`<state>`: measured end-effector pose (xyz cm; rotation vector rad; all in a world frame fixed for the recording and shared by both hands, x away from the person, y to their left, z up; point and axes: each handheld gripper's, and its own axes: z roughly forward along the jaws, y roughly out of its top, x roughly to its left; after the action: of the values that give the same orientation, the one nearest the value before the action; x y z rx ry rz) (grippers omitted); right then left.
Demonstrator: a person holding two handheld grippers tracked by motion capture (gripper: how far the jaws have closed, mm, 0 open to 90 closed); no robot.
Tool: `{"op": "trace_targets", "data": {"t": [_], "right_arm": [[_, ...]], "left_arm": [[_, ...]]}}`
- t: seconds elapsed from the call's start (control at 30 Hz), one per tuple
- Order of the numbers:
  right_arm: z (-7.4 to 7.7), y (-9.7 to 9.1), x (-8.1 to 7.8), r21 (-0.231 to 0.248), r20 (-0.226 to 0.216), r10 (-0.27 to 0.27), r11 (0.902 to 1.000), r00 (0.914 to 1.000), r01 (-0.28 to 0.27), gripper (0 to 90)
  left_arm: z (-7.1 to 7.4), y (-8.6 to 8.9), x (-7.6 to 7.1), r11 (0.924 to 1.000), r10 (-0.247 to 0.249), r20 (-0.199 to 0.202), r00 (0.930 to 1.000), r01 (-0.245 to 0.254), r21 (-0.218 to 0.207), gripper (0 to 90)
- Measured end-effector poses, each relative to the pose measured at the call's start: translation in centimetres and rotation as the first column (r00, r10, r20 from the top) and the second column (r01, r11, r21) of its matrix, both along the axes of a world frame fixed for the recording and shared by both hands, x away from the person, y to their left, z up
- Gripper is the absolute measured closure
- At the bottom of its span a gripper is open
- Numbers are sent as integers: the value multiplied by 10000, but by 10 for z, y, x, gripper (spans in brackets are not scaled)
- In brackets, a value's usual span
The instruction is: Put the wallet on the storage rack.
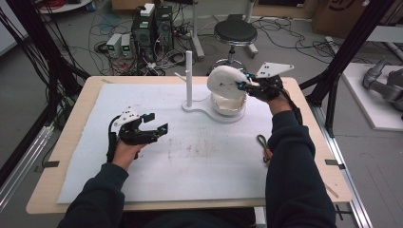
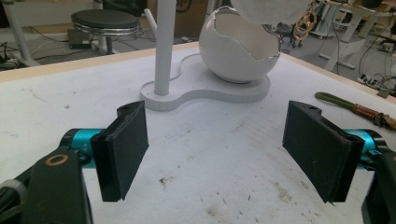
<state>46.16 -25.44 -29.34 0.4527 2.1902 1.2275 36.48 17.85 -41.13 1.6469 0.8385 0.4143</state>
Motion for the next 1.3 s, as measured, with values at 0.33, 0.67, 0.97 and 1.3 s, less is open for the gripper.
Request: {"op": "trace_targets", "data": {"t": [0.33,0.67,0.97,1.3], "right_arm": [[-11,2,26,-912,135,-80,9958,9999,92,773],[-30,-1,31,-2380,110,-135,9711,9998,158,773],[-47,16,35,-3547,-94,-25,9350,10000,-10,774],[-64,4,34,-2064,-1078,-1341,9723,9851,1098,466]], "left_arm": [[-1,7,0,9998,201,-120,9997,-201,68,229],[-4,11,0,9994,313,-220,9993,-310,169,233],[-5,13,-1,9993,365,-270,9990,-363,100,233],[-2,20,0,9996,283,-23,9996,-283,-30,220]]}}
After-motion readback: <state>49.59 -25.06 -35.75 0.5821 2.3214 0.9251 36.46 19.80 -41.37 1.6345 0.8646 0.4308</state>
